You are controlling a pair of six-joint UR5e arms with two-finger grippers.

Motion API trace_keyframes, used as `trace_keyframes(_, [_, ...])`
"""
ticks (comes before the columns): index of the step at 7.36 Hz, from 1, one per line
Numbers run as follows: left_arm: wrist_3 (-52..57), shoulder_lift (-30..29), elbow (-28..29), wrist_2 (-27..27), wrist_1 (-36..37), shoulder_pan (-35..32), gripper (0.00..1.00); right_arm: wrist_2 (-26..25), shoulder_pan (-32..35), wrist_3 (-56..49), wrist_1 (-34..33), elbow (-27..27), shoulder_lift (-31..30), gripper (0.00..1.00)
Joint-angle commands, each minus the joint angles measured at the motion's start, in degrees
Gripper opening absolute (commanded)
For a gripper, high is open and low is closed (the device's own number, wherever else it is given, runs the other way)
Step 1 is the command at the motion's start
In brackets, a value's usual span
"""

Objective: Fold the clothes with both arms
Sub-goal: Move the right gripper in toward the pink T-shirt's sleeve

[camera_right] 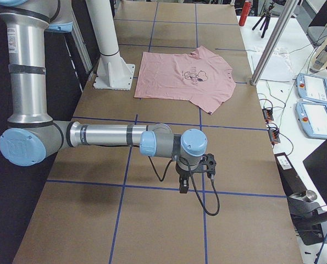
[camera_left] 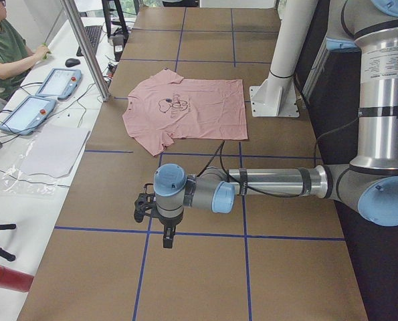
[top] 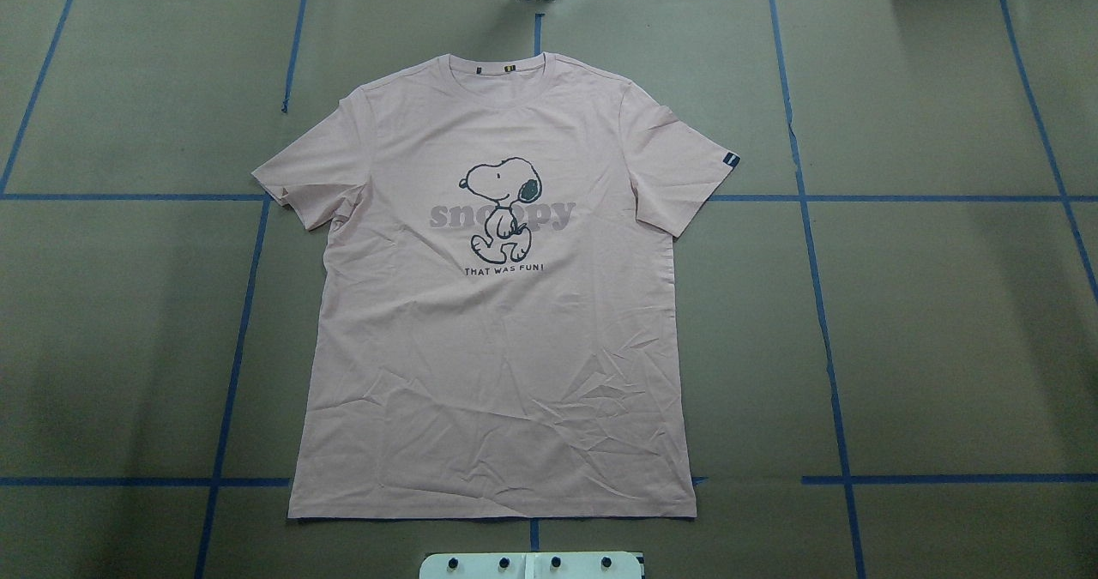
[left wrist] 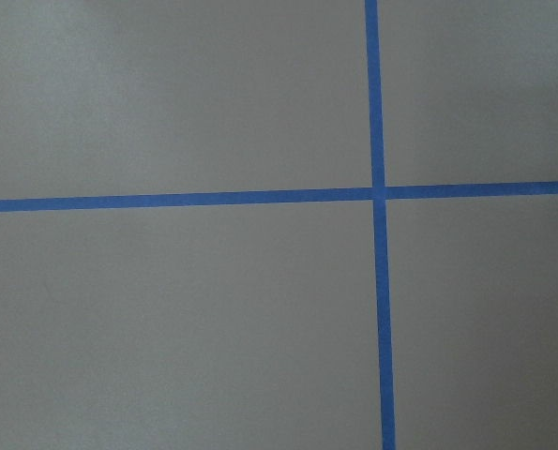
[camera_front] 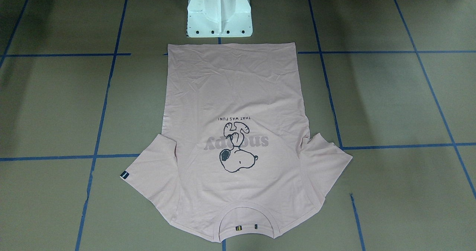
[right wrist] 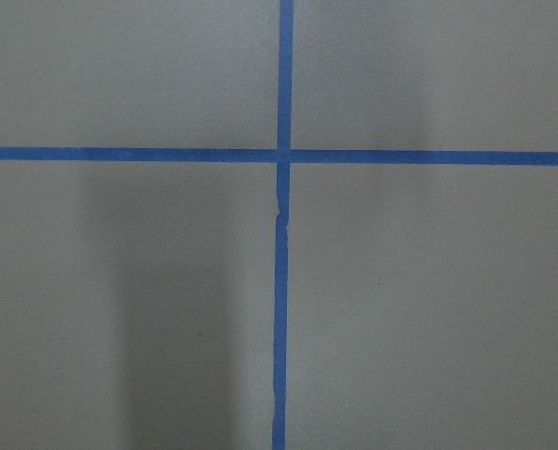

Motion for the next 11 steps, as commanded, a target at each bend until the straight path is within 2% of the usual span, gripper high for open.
trace_keyframes(1, [0.1, 0.0, -0.1, 0.0, -0.1, 0.0, 1.00, 0.0, -2.5, 3.8, 0.0, 0.2, 2.8, 1.00])
trace_keyframes(2, [0.1, -0.4, -0.5, 0.1, -0.5, 0.1, 1.00, -0.1, -6.3, 7.1, 0.0, -0.1, 5.9, 1.00])
trace_keyframes(3, [0.1, -3.2, -0.5, 0.5, -3.2, 0.2, 1.00, -0.3, -9.2, 9.4, 0.3, -2.1, 9.5, 1.00])
trace_keyframes(4, [-0.1, -6.0, -0.8, -0.1, -3.7, 0.4, 1.00, -0.5, -11.6, 13.2, 3.9, -4.3, 13.9, 1.00])
trace_keyframes(5, [0.2, -9.0, -0.8, -0.7, -4.0, 0.5, 1.00, -2.8, -13.7, 17.3, 11.1, -7.1, 18.7, 1.00])
trace_keyframes(6, [0.1, -9.7, -0.3, -1.7, -7.1, 3.3, 1.00, -3.4, -17.0, 24.4, 16.7, -10.5, 21.5, 1.00])
trace_keyframes(7, [-0.1, -9.5, -0.2, -1.7, -13.4, 7.3, 1.00, -3.7, -20.8, 32.7, 21.2, -13.9, 25.7, 1.00])
trace_keyframes(8, [-2.9, -9.6, 0.3, -1.7, -14.4, 7.7, 1.00, -4.6, -24.3, 40.3, 25.7, -17.5, 29.0, 1.00])
trace_keyframes(9, [-6.3, -11.2, 0.5, -1.4, -14.7, 7.9, 1.00, -7.5, -27.8, 45.3, 30.5, -18.8, 30.0, 1.00])
trace_keyframes(10, [-6.6, -13.6, 4.8, -1.5, -14.8, 8.0, 1.00, -10.5, -31.3, 50.1, 33.0, -19.8, 32.1, 1.00])
trace_keyframes(11, [-6.8, -13.8, 6.3, -1.3, -17.5, 8.6, 1.00, -14.2, -34.4, 53.6, 34.0, -21.2, 34.8, 1.00])
